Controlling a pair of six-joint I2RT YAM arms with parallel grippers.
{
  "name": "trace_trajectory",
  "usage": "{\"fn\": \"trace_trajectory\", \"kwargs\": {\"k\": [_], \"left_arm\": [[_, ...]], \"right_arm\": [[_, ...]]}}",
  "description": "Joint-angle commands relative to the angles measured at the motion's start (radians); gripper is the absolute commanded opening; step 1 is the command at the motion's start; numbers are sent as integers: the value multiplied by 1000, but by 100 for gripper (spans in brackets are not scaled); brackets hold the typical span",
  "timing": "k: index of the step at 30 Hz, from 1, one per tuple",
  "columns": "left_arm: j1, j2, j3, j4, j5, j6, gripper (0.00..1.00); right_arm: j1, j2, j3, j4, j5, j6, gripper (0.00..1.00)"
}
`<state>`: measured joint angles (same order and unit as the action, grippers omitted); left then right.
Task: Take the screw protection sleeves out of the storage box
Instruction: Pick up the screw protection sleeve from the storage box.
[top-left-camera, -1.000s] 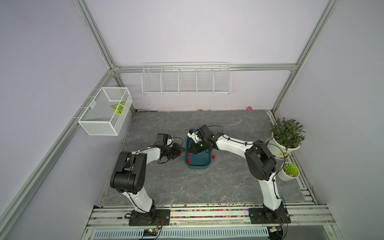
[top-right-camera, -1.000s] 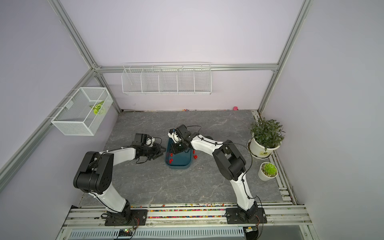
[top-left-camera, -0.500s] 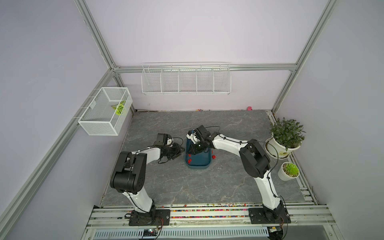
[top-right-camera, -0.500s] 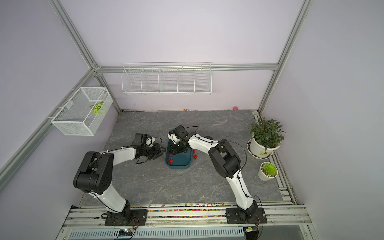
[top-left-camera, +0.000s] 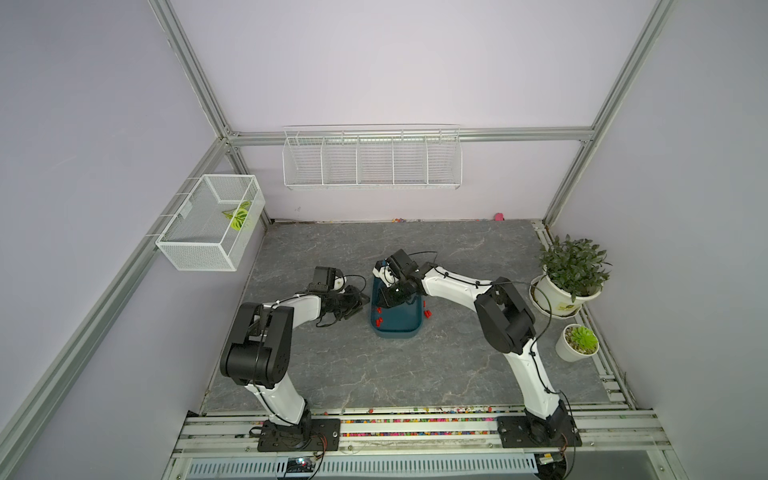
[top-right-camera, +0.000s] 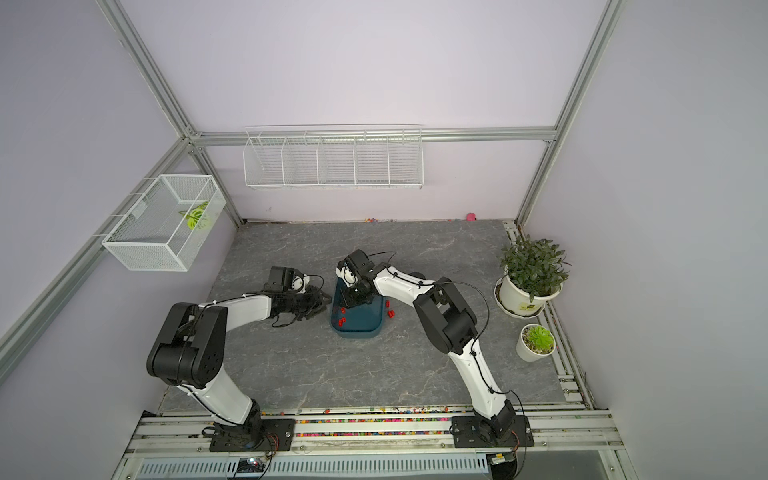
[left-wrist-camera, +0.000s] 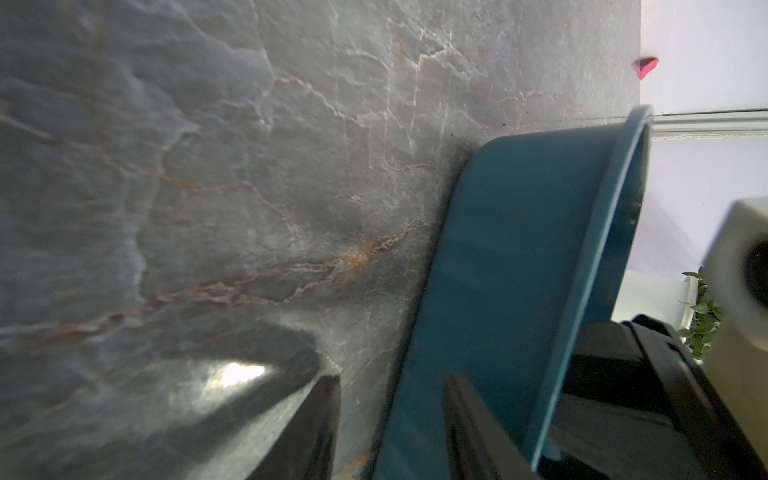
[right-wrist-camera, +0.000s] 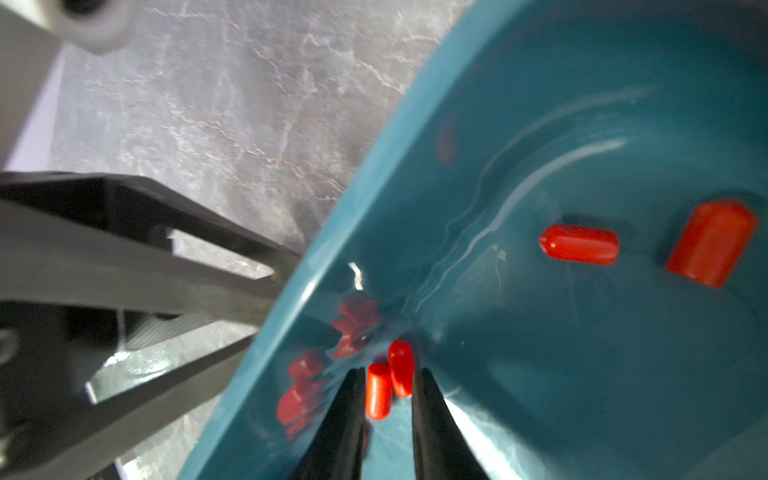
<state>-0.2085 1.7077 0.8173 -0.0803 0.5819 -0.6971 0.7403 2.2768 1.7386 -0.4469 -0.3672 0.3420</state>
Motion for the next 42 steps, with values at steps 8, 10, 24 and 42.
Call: {"fn": "trace_trajectory", "kwargs": {"k": [8, 10, 24, 42], "left_arm": [[3, 3, 15, 2, 10, 15, 47], [1, 4, 15, 3, 10, 14, 47], [2, 0, 14, 4, 11, 14, 47], [2, 0, 15, 1, 10, 13, 47]], "right_arm": [[9, 46, 48, -65, 27, -23, 25], [12, 52, 52, -68, 28, -26, 24], [18, 72, 73, -87, 30, -28, 13], [14, -44, -39, 12, 58, -19, 10]]}}
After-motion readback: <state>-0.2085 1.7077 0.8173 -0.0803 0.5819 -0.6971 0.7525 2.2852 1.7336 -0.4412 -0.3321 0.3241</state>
